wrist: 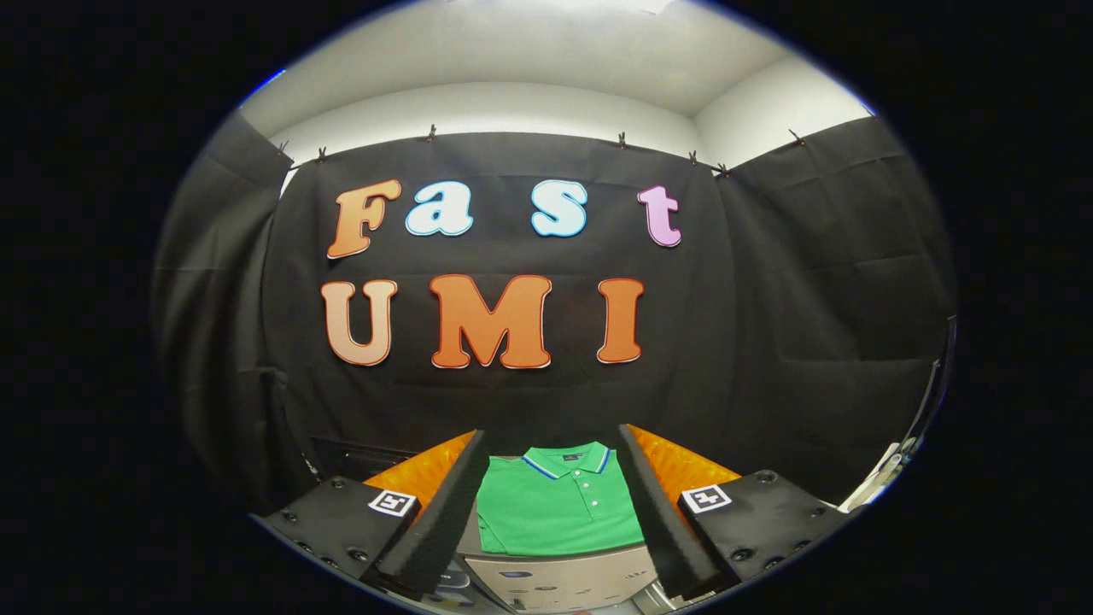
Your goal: Put the clothes into the washing machine and then close the washing machine lid.
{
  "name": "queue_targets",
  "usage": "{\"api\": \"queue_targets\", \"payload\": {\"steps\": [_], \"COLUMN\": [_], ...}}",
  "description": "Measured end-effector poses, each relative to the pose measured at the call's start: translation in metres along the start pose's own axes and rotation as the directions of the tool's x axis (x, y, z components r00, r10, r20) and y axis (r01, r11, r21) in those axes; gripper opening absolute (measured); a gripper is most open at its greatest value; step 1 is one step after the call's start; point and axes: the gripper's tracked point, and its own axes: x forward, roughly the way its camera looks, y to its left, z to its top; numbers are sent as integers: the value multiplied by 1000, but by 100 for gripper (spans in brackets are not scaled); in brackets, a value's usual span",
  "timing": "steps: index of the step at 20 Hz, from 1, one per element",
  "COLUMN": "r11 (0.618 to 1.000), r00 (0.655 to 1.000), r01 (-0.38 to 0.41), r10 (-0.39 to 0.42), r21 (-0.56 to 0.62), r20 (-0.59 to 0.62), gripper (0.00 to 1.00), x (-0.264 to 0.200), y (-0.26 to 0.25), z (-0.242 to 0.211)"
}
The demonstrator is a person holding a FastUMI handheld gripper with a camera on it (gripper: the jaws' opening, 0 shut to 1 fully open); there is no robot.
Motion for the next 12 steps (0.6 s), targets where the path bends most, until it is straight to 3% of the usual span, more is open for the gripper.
{"api": "queue_targets", "payload": {"steps": [12], "r11": [1000], "r00": [999], "r01": [-26], "r10": [26], "r21": [-13], "r20": [-47], "gripper": [97], "x": [61], "y": [-19], "z": [-7]}}
